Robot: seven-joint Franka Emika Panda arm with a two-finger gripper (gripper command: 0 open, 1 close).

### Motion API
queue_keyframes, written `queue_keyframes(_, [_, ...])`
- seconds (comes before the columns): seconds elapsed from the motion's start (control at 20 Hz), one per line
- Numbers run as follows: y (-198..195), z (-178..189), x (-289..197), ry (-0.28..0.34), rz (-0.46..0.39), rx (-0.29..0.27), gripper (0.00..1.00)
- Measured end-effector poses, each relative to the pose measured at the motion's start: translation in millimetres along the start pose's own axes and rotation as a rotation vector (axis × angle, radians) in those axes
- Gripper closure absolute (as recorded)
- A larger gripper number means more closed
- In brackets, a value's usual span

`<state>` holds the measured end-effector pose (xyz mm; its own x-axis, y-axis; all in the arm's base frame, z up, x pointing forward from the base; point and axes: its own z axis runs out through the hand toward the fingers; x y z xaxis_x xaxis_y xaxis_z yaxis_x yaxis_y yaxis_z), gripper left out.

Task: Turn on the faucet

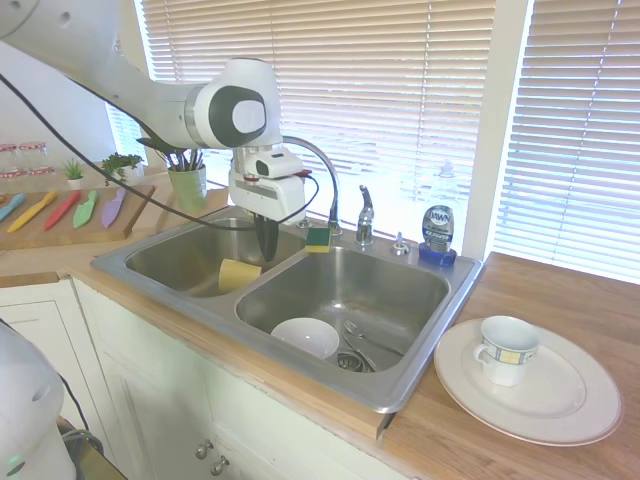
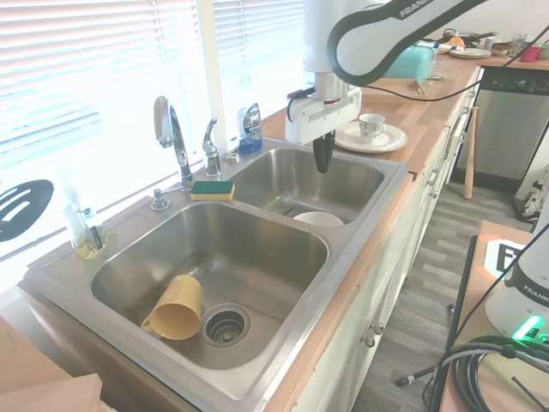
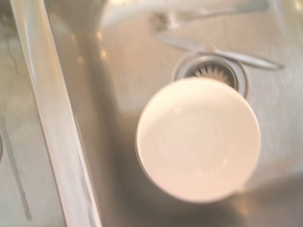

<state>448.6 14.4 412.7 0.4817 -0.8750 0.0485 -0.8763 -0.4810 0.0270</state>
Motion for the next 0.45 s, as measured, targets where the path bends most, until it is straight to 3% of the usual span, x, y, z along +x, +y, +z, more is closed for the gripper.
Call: queue_keyframes(0.45, [4.0, 7.7, 2.5, -0.003, 0.014, -0.001, 0.00])
